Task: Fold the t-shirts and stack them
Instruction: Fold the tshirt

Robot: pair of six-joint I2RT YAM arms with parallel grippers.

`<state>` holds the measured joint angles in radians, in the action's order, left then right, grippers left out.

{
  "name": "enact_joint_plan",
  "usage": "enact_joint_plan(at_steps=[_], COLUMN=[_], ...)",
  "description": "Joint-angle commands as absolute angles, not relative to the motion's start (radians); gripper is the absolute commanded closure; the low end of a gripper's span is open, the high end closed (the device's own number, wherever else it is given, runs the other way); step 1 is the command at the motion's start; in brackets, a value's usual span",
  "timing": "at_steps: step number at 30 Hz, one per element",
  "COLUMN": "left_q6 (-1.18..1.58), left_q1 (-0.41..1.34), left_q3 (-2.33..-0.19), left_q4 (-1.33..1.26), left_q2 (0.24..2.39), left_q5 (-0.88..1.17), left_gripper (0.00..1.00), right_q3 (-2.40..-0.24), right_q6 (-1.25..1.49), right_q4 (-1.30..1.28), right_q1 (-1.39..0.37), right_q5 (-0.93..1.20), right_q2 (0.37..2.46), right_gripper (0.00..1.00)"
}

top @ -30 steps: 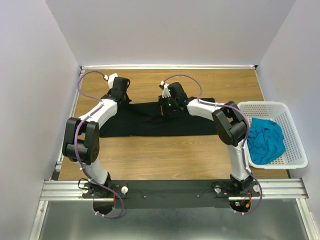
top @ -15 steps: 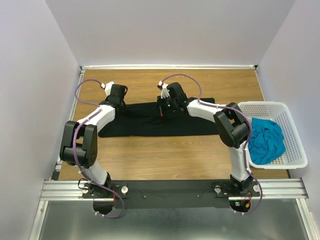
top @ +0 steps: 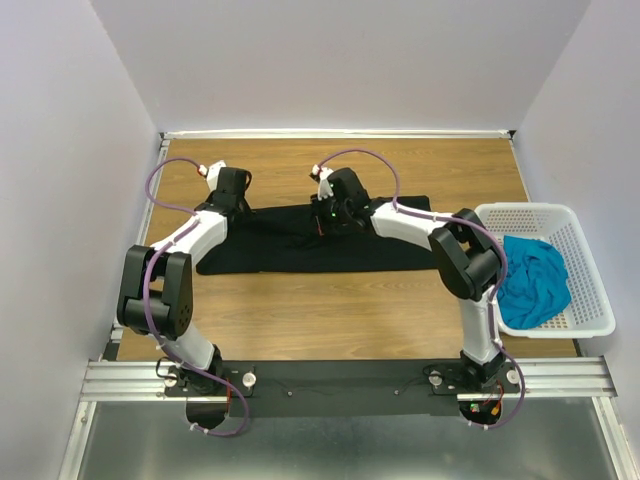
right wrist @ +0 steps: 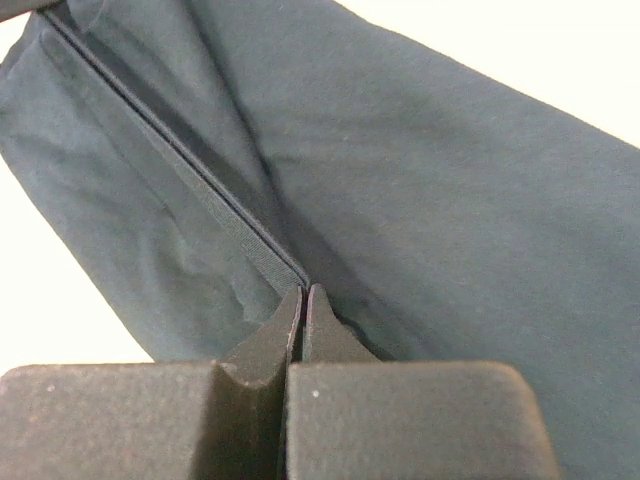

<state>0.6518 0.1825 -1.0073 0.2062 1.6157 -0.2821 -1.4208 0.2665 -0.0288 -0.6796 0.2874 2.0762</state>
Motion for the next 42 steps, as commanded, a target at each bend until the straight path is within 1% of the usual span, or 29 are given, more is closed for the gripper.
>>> enact_joint_plan(at_steps=[1,9,14,18,21,22,26,27,28,30,31,32,33,34,35,38,42], left_q6=[0.632,0.626,0.647,0.673,0.693,0.707,0.747,0.753,0.759,0.776,0.779,0.785,0.791,0.793,0.793,0.792,0.773], left_q1=[0.169,0.167,0.161,0.156,0.155,0.155,0.155,0.155,0.155,0.153,0.155,0.155,0.155,0.155,0.155,0.155,0.156], left_q3=[-1.040,-1.052,-1.016,-0.985,-0.960,-0.953,-0.896,-0.887,-0.878,-0.847,-0.836,-0.828,-0.810,-0.801,-0.787,-0.772,-0.769], left_q4=[0.173,0.186,0.189,0.192,0.189,0.189,0.176,0.173,0.170,0.169,0.167,0.170,0.170,0.172,0.170,0.187,0.216], left_q2=[1.614,1.606,1.600,1.594,1.591,1.585,1.548,1.539,1.516,1.493,1.465,1.450,1.431,1.393,1.370,1.300,1.276], left_q5=[-0.275,-0.291,-0.318,-0.333,-0.327,-0.319,-0.318,-0.316,-0.310,-0.301,-0.290,-0.284,-0.270,-0.264,-0.261,-0.256,-0.253], left_gripper=[0.96,0.96,0.95,0.91,0.84,0.81,0.74,0.73,0.71,0.66,0.62,0.51,0.45,0.34,0.30,0.25,0.25], right_q3=[-1.439,-1.454,-1.437,-1.417,-1.398,-1.388,-1.374,-1.373,-1.373,-1.368,-1.365,-1.362,-1.353,-1.348,-1.345,-1.338,-1.328], right_q6=[0.227,0.175,0.138,0.115,0.106,0.106,0.107,0.107,0.106,0.100,0.097,0.094,0.087,0.084,0.077,0.066,0.072], right_q4=[-0.077,-0.107,-0.126,-0.130,-0.129,-0.130,-0.130,-0.130,-0.130,-0.130,-0.130,-0.130,-0.130,-0.130,-0.130,-0.132,-0.132], right_q1=[-0.684,-0.733,-0.781,-0.804,-0.818,-0.818,-0.822,-0.821,-0.822,-0.822,-0.822,-0.822,-0.822,-0.822,-0.821,-0.822,-0.824], right_q5=[0.172,0.088,0.037,0.009,-0.024,-0.029,-0.031,-0.034,-0.032,-0.034,-0.034,-0.037,-0.038,-0.032,-0.026,0.026,0.066], right_q2=[2.028,2.006,2.008,2.016,2.026,2.029,2.019,2.016,2.013,2.002,1.996,1.991,1.971,1.962,1.950,1.921,1.891], right_gripper=[0.98,0.98,0.98,0.97,0.95,0.94,0.90,0.87,0.81,0.74,0.72,0.71,0.71,0.70,0.70,0.68,0.65])
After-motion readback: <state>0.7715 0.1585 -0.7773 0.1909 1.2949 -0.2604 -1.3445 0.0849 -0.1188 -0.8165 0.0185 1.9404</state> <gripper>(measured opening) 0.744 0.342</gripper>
